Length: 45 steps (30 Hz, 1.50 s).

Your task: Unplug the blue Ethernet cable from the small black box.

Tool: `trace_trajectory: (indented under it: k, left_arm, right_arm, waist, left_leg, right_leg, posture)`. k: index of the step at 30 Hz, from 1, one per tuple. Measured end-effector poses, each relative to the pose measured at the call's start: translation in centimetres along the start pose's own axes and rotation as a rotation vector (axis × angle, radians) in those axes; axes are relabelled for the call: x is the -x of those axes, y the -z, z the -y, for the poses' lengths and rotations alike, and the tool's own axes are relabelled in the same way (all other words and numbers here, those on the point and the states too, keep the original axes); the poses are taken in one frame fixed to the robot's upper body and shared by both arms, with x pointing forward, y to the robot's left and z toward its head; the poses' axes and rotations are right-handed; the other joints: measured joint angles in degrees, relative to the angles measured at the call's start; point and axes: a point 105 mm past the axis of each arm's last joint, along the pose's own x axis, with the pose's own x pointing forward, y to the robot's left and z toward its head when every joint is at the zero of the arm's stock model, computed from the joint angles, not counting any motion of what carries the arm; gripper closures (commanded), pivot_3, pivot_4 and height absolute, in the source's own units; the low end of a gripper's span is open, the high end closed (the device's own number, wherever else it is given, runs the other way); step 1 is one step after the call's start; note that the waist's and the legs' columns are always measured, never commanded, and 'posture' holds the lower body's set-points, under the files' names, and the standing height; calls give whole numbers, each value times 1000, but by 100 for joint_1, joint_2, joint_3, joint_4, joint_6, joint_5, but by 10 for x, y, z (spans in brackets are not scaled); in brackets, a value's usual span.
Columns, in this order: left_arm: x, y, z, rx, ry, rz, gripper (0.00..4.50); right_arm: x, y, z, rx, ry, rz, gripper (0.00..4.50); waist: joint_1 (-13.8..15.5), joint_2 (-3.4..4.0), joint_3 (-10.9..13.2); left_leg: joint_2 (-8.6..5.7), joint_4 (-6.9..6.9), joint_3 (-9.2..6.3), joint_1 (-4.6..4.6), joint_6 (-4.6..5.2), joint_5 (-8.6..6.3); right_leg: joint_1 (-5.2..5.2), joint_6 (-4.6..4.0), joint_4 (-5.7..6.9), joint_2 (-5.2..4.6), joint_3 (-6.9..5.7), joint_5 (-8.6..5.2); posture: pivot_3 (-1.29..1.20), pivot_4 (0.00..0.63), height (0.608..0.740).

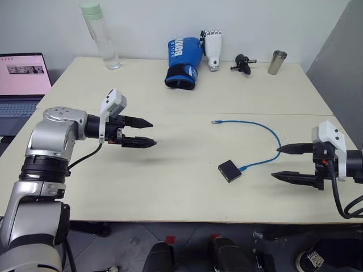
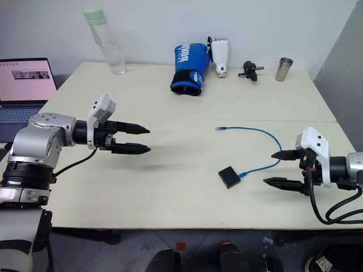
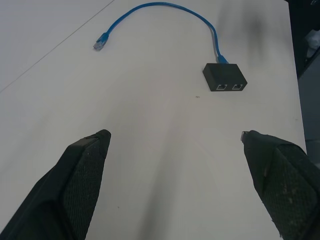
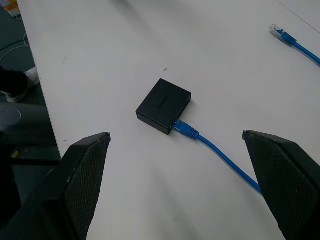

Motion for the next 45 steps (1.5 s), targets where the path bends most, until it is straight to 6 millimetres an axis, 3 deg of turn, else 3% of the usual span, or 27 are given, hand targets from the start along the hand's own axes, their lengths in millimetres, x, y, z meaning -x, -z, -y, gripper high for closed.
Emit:
trace_trajectory:
  k: [27, 33, 37, 40, 45]
  left_arm:
    - [-1, 5, 7, -2, 34, -12, 24]
    - [-12, 15, 33, 1, 124, -35, 24]
    - [-31, 26, 64, -95, 178, -60, 24]
    - [-43, 29, 83, -134, 202, -47, 24]
    - [-57, 32, 98, -167, 143, 12, 24]
  right_arm:
    - [-3, 4, -1, 1, -11, -14, 0]
    - [-24, 16, -3, 37, -88, -35, 0]
    - [-58, 12, 8, 140, -144, 2, 0]
    - [-75, 20, 17, 181, -175, -23, 0]
    - [-88, 35, 29, 272, -236, -98, 0]
  waist:
    - [-1, 0, 0]
    - [-7, 0, 0]
    - [-58, 0, -1]
    - [-24, 1, 2]
    - [10, 3, 3]
  left_leg:
    - [1, 3, 1, 1, 0, 0]
    - [2, 4, 3, 2, 0, 0]
    - [8, 4, 12, 12, 0, 0]
    - [6, 4, 4, 5, -1, 0]
    - [1, 8, 12, 10, -1, 0]
  right_leg:
    - [0, -1, 2, 0, 1, 0]
    - [0, -1, 4, -1, 3, 0]
    - [3, -1, 4, 0, 15, 1]
    - [-2, -2, 8, -1, 7, 1]
    - [6, -1, 4, -23, 9, 2]
  posture:
    - [0, 150, 740]
    - [0, 150, 740]
    - [0, 150, 740]
    - [0, 150, 740]
    - [0, 150, 740]
